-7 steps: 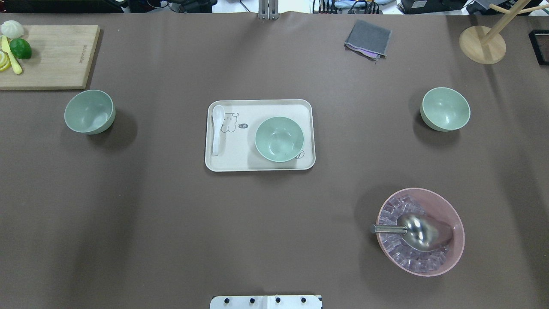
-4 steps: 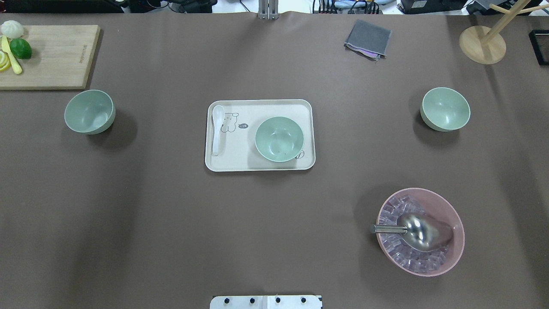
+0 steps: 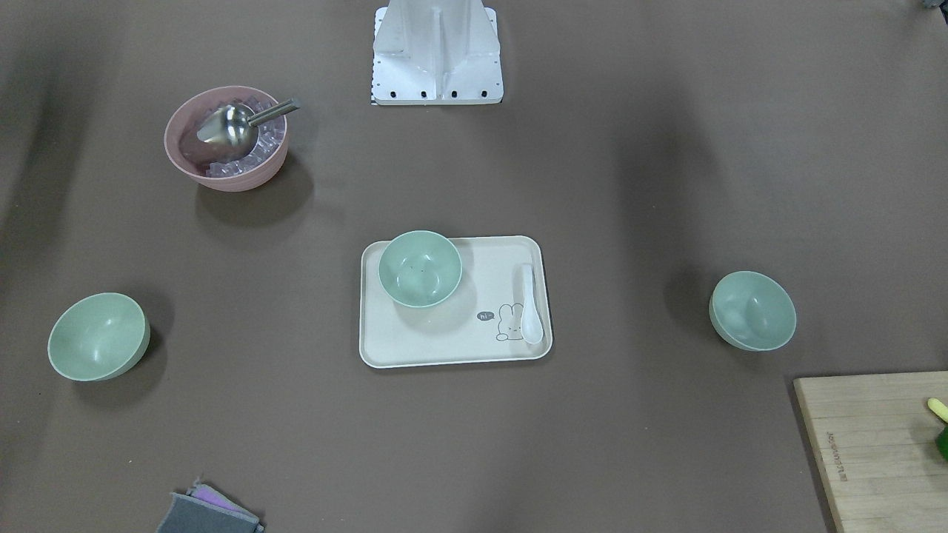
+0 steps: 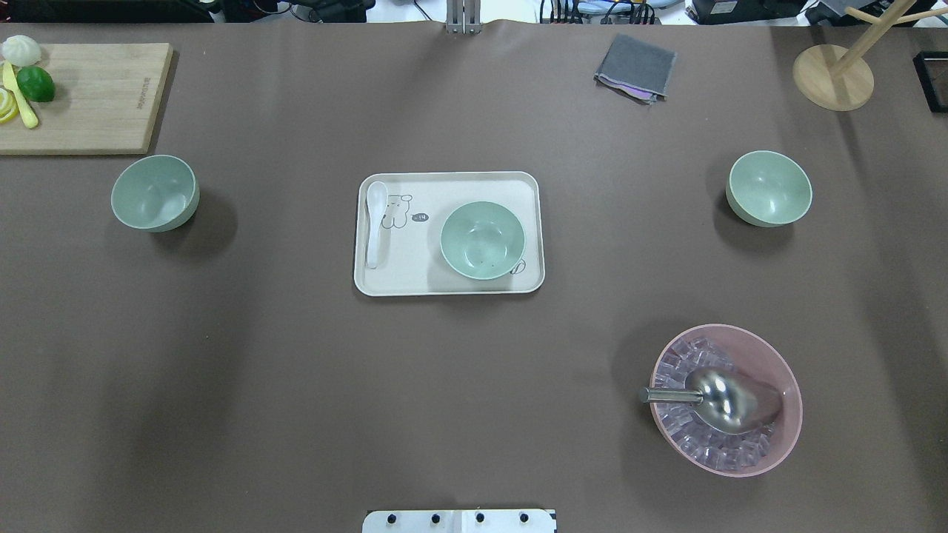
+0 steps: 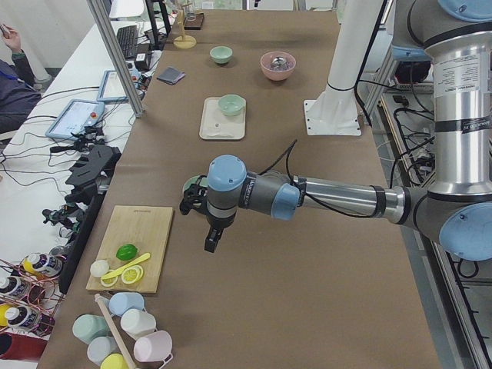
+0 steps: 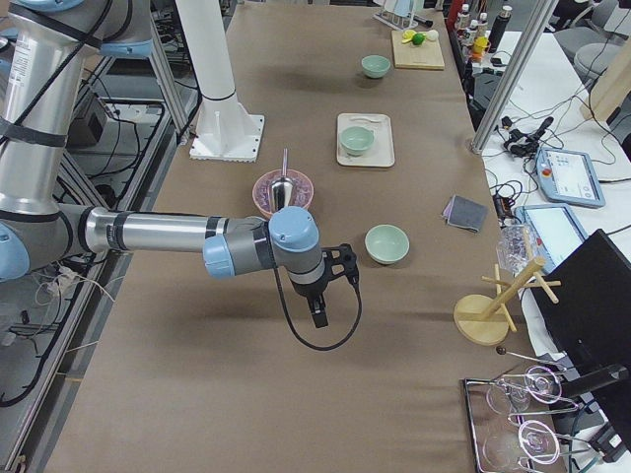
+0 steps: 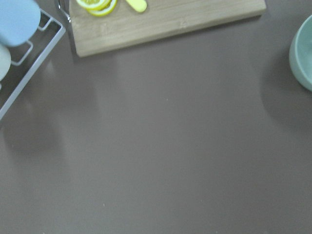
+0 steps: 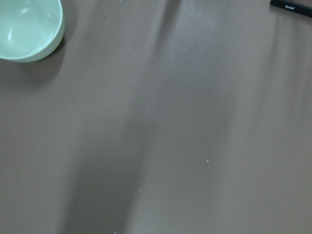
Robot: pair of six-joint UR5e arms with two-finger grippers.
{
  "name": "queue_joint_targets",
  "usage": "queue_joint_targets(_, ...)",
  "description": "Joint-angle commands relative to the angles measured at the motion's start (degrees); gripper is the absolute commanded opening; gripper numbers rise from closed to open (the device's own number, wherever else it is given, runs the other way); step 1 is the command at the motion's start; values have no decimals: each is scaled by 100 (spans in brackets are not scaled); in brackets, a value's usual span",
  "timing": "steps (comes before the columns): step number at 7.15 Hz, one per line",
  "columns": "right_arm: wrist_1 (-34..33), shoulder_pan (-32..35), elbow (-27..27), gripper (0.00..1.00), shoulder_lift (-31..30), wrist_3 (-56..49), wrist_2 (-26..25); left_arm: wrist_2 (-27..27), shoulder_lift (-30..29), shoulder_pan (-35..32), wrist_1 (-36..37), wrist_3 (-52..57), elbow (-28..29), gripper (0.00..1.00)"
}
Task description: Stack green bowls together
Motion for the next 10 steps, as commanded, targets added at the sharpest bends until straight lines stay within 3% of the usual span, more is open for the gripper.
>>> queue_joint_targets(1, 133, 0, 35, 100, 115, 89, -16, 345, -183, 22, -1514, -100, 431, 98)
queue_joint_targets(2, 133, 0, 61, 100, 238, 246, -25, 313, -714, 31, -1573, -667, 782, 98)
queue_joint_targets(4, 45, -157, -43, 100, 606, 980, -52, 313, -929, 293, -1747, -769, 1134, 98)
queue_joint_targets(6, 80, -727, -61, 100, 792, 2062, -296, 356, -1035, 1220, -2030, -1022, 1390, 98)
queue_joint_targets(8, 115, -1080, -61, 100, 854, 2346, -464, 452, -1605, 1785, -2057, -3141, 1839, 98)
queue_joint_targets(9, 115, -1168, -61, 100, 863, 2470, -534, 1001, -1712, 2154, -2057, -3464, 1857, 98)
queue_joint_targets(10, 124, -1178, -61, 100, 854, 2471, -535, 1137, -1887, 2454, -2057, -4120, 1892, 94)
